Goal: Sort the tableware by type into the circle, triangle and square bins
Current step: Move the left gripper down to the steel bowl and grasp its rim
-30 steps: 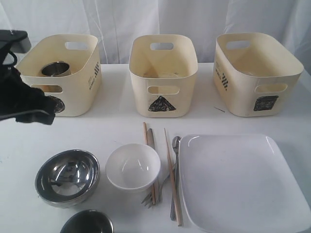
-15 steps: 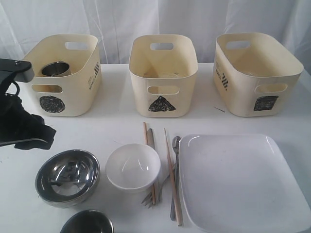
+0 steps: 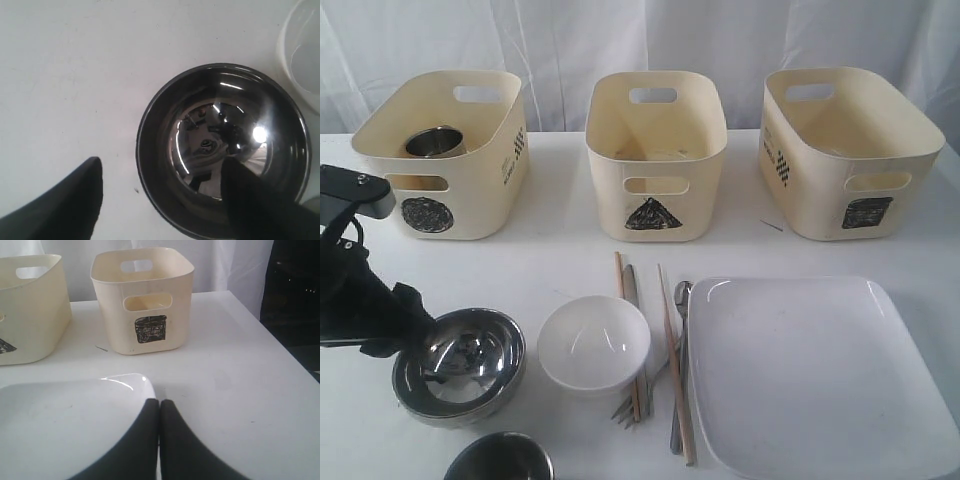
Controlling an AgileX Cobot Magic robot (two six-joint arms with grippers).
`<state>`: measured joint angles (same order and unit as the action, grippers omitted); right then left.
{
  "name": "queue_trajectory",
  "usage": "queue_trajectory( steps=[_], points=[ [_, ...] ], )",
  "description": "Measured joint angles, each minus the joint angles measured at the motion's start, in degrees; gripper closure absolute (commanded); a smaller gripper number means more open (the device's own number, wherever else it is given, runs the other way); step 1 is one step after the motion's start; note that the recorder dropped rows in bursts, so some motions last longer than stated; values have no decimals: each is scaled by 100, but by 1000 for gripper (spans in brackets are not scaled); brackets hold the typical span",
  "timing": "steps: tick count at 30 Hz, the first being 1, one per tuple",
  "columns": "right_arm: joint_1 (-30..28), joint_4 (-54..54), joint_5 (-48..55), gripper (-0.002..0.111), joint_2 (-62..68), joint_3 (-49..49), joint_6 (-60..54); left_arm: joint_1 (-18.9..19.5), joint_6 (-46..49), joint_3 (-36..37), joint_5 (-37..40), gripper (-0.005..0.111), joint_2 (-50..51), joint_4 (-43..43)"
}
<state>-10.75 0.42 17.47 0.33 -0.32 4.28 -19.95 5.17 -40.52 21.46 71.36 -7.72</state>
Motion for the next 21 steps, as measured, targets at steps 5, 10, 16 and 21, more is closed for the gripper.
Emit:
queue_trajectory(
  steps=[5,10,16,21],
  points=[
    [0,0,0,108,0,0,0,0,0,59,-165,35,81,-63],
    [0,0,0,108,0,0,0,0,0,59,-280,36,345,-191],
    [0,0,0,108,0,0,0,0,0,59,-414,36,630,-251],
    [0,0,0,108,0,0,0,0,0,59,-435,36,824,-279]
  ],
)
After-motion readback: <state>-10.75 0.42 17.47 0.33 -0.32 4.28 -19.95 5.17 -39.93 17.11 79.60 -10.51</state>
